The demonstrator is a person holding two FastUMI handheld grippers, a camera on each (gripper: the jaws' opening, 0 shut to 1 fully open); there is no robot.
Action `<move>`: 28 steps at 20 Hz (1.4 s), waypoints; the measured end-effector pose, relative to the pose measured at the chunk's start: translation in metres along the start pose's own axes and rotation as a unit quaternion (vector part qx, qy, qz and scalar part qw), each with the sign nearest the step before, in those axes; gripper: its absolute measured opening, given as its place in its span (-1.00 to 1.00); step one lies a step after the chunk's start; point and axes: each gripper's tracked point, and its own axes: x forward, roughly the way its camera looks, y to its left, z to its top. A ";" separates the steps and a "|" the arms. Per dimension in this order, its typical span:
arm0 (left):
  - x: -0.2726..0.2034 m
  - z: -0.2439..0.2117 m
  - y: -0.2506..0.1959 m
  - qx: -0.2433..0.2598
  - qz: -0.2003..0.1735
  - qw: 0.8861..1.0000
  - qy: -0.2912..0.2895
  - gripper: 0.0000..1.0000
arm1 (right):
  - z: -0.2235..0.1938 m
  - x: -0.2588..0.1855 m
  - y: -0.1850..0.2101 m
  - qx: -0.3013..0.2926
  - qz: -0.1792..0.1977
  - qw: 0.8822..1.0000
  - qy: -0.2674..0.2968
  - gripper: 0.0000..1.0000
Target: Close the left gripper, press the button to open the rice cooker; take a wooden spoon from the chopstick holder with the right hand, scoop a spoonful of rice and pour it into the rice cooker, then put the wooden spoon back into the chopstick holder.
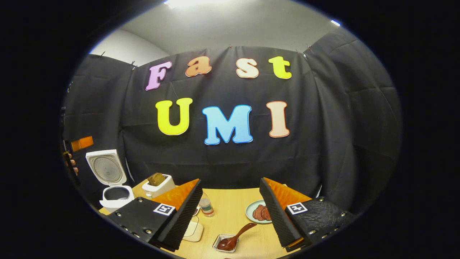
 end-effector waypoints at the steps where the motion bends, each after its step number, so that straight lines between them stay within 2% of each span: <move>1: -0.006 0.000 -0.014 -0.004 -0.011 1.000 -0.001 0.88 | -0.003 0.001 -0.003 0.003 -0.001 1.000 0.002 0.94; 7: -0.030 -0.018 -0.072 -0.017 -0.054 0.998 0.011 0.87 | -0.045 0.013 -0.023 0.030 -0.009 0.999 0.042 0.95; 12: -0.041 -0.033 -0.102 -0.013 -0.073 0.997 0.026 0.88 | -0.105 0.031 -0.041 0.058 -0.012 0.992 0.110 0.94; 16: -0.047 -0.042 -0.121 -0.008 -0.074 0.997 0.037 0.87 | -0.158 0.048 -0.051 0.073 -0.012 0.983 0.167 0.95; 19: -0.052 -0.050 -0.134 -0.009 -0.070 0.996 0.049 0.87 | -0.198 0.064 -0.055 0.107 -0.008 0.972 0.208 0.94; 21: -0.056 -0.058 -0.139 -0.007 -0.066 0.996 0.059 0.87 | -0.222 0.075 -0.058 0.118 -0.010 0.964 0.236 0.84; 24: -0.061 -0.065 -0.142 0.007 -0.055 0.996 0.066 0.92 | -0.243 0.086 -0.057 0.140 -0.002 0.954 0.264 0.85; 28: -0.059 -0.079 -0.143 0.010 -0.038 0.996 0.082 0.90 | -0.261 0.104 -0.053 0.141 0.015 0.950 0.279 0.84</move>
